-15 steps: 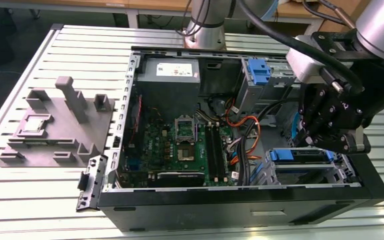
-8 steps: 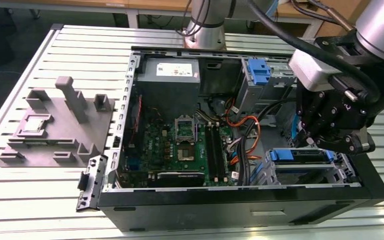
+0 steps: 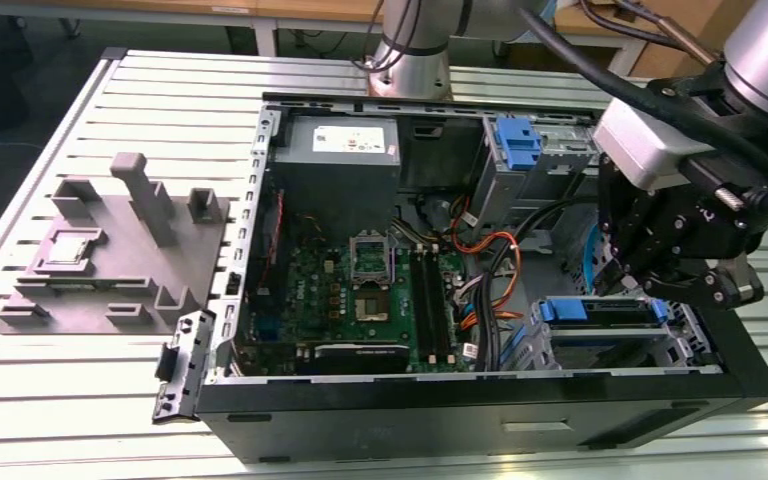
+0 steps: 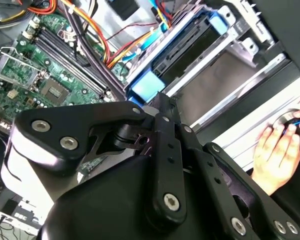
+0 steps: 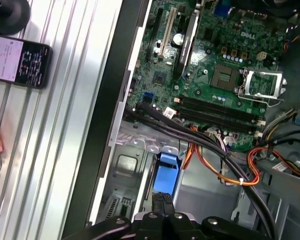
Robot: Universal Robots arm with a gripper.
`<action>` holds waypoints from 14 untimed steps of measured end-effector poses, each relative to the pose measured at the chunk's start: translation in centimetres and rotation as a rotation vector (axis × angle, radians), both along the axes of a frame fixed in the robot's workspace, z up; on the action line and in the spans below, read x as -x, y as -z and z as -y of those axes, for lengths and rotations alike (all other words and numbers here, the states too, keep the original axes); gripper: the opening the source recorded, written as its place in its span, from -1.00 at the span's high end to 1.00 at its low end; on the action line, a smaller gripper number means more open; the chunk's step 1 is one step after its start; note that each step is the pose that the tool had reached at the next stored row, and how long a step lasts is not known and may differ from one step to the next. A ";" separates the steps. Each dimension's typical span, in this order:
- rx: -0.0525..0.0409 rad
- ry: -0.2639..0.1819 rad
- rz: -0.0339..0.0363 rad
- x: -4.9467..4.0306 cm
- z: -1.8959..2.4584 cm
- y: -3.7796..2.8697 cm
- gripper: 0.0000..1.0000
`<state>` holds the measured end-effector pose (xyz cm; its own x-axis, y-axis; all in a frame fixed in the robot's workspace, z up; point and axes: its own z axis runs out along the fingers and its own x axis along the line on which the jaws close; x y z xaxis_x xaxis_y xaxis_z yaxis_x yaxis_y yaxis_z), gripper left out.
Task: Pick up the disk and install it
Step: 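Insert the first disk wire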
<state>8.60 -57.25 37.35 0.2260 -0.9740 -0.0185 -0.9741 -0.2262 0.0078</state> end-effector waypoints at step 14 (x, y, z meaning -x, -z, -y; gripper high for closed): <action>0.0003 -0.103 0.0069 -0.60 -0.09 0.03 0.80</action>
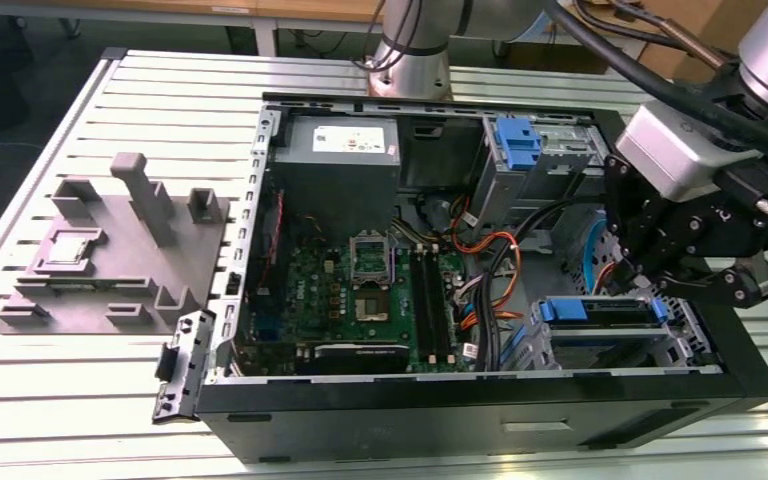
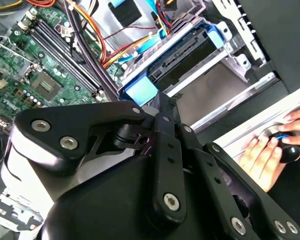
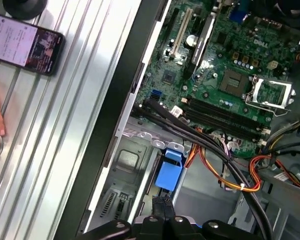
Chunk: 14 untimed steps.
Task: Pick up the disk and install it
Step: 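Insert the first disk wire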
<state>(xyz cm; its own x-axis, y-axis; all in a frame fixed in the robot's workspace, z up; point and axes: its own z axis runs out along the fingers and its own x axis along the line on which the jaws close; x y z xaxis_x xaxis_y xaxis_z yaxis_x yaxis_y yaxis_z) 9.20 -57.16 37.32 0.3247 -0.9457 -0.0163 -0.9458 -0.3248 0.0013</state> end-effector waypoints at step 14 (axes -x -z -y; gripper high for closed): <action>-0.0008 -0.101 0.0491 0.00 -0.01 0.11 0.80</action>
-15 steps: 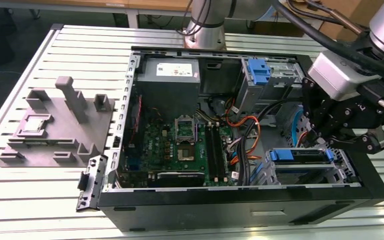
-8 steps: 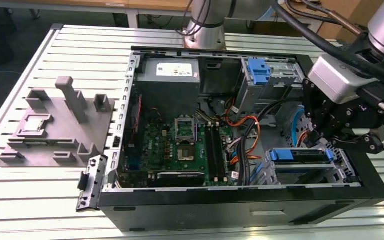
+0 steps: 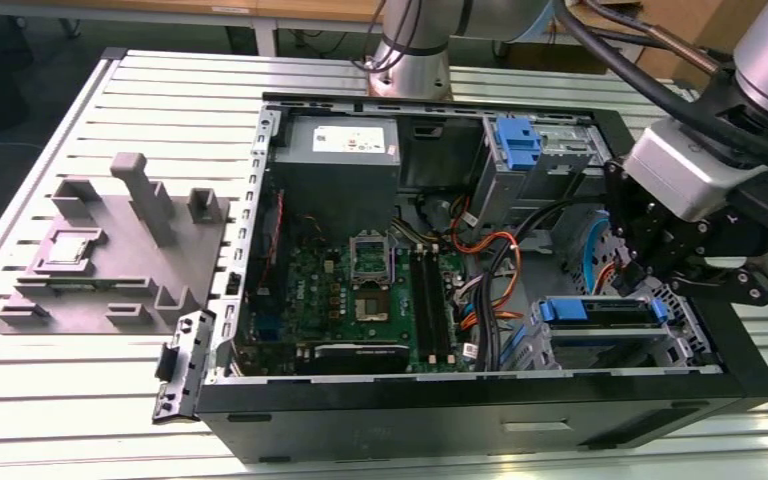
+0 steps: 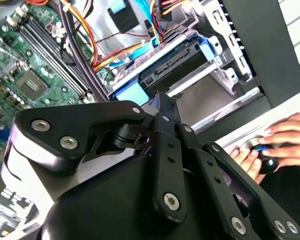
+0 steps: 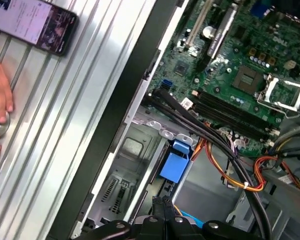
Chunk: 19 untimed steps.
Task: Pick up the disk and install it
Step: 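Insert the first disk wire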
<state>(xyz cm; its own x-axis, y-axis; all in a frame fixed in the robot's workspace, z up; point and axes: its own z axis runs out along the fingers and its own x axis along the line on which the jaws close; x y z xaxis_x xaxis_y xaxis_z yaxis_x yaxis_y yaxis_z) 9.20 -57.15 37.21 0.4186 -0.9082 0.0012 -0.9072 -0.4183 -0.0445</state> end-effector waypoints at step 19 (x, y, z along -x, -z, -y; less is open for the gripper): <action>0.0018 -0.270 0.0366 0.00 0.00 0.19 0.80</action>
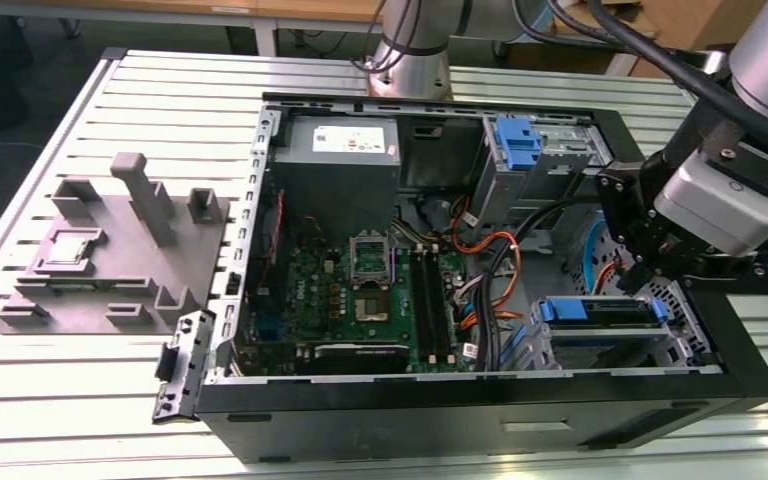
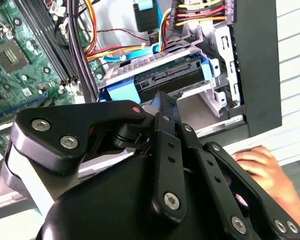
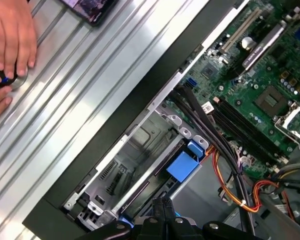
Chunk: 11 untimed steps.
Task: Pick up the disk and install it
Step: 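Insert the first disk wire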
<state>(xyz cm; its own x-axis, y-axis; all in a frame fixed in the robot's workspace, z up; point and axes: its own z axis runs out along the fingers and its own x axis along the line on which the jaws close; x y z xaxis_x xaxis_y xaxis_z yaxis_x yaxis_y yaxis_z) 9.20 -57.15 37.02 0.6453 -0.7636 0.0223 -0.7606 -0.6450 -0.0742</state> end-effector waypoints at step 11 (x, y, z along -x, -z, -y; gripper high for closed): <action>-0.0001 -0.019 -0.0001 0.00 0.01 0.01 0.80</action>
